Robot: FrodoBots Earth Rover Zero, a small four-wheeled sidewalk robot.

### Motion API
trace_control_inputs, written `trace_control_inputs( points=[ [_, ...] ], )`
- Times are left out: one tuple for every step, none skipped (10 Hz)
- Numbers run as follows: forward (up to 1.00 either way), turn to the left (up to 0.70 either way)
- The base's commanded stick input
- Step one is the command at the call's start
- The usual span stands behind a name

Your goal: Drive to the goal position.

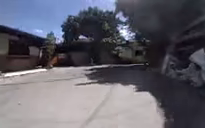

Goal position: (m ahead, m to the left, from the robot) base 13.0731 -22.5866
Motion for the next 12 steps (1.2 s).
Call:
trace_control_inputs(
  points=[
    [1.00, 0.15],
    [1.00, 0.07],
    [1.00, 0.05],
    [1.00, 0.11],
    [1.00, 0.02],
    [1.00, 0.08],
    [1.00, 0.11],
    [1.00, 0.10],
    [1.00, 0.10],
    [1.00, 0.15],
    [1.00, 0.16],
    [1.00, -0.23]
  ],
)
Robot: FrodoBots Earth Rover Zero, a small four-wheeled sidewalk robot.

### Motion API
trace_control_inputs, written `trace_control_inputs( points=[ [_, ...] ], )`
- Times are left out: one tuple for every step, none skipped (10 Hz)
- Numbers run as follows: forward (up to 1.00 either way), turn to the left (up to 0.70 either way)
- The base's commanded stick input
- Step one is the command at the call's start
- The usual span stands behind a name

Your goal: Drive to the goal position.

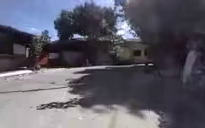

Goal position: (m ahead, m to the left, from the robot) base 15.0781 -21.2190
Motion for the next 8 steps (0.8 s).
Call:
trace_control_inputs(
  points=[
    [1.00, -0.40],
    [1.00, -0.40],
    [1.00, -0.40],
    [1.00, -0.40],
    [1.00, -0.40],
    [1.00, -0.40],
    [1.00, -0.40],
    [1.00, -0.29]
  ],
)
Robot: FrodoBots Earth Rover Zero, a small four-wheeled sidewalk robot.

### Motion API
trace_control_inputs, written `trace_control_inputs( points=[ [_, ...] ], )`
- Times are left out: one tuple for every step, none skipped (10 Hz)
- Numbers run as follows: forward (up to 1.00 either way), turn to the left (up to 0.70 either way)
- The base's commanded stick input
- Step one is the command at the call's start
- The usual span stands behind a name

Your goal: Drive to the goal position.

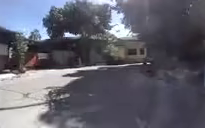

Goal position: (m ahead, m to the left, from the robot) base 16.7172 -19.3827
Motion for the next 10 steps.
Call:
trace_control_inputs(
  points=[
    [1.00, 0.00],
    [1.00, 0.00],
    [1.00, 0.00],
    [1.00, 0.00],
    [1.00, 0.00],
    [1.00, 0.00],
    [1.00, 0.00],
    [1.00, 0.00],
    [1.00, 0.13],
    [1.00, 0.23]
  ],
)
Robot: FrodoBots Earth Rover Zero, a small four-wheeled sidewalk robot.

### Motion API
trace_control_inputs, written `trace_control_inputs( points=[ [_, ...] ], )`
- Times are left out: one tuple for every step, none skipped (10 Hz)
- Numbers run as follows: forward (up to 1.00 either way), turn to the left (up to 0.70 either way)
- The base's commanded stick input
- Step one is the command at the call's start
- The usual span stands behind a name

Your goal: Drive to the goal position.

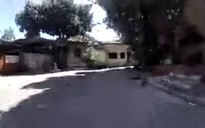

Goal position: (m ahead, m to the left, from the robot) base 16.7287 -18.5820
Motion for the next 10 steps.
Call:
trace_control_inputs(
  points=[
    [1.00, 0.19],
    [1.00, 0.04],
    [1.00, 0.07],
    [1.00, 0.16],
    [1.00, 0.17],
    [1.00, 0.17],
    [1.00, 0.21],
    [1.00, 0.16],
    [1.00, 0.15],
    [1.00, 0.12]
  ],
)
